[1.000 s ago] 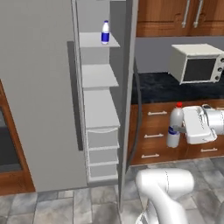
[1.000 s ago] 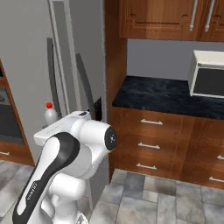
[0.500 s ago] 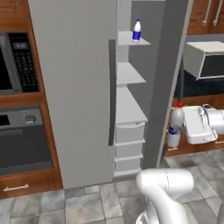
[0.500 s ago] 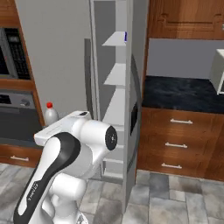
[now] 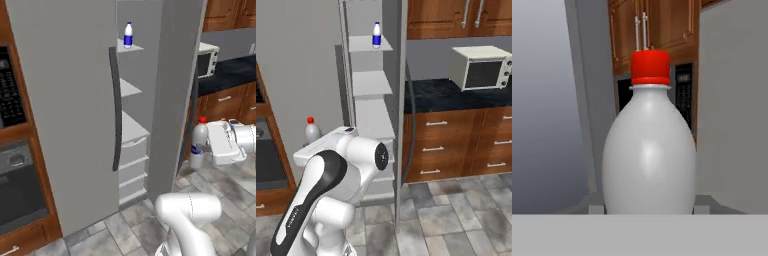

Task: Take the bottled waters from the counter and place them in the freezer to freeze. Close the freezer door after placing the bottles.

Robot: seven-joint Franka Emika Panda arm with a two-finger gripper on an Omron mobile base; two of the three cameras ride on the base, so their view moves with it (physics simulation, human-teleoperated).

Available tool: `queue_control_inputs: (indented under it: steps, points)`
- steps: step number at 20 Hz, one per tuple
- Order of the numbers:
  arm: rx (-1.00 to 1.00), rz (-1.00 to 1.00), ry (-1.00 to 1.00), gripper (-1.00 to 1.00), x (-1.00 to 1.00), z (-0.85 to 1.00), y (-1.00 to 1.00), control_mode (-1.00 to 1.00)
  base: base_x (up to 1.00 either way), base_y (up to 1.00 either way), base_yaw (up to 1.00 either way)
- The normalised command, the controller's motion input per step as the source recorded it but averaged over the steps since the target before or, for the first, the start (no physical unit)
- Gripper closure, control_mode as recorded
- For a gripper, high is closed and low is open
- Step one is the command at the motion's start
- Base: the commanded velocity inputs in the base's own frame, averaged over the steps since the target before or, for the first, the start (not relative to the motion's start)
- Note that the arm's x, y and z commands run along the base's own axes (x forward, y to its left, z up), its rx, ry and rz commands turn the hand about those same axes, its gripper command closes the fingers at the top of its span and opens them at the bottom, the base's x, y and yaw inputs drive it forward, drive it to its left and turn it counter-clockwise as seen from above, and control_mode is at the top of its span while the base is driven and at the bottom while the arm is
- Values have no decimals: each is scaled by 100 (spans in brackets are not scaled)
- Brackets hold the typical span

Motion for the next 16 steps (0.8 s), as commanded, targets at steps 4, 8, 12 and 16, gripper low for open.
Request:
queue_control_inputs:
  steps: [4,8,12,16]
  points:
    - [0,0,0,100,0,0,0,100,12,57,-72]
    - [0,0,0,100,0,0,0,100,20,93,-46]
    - [0,0,0,100,0,0,0,100,47,59,-38]
    - [0,0,0,100,0,0,0,100,25,8,-38]
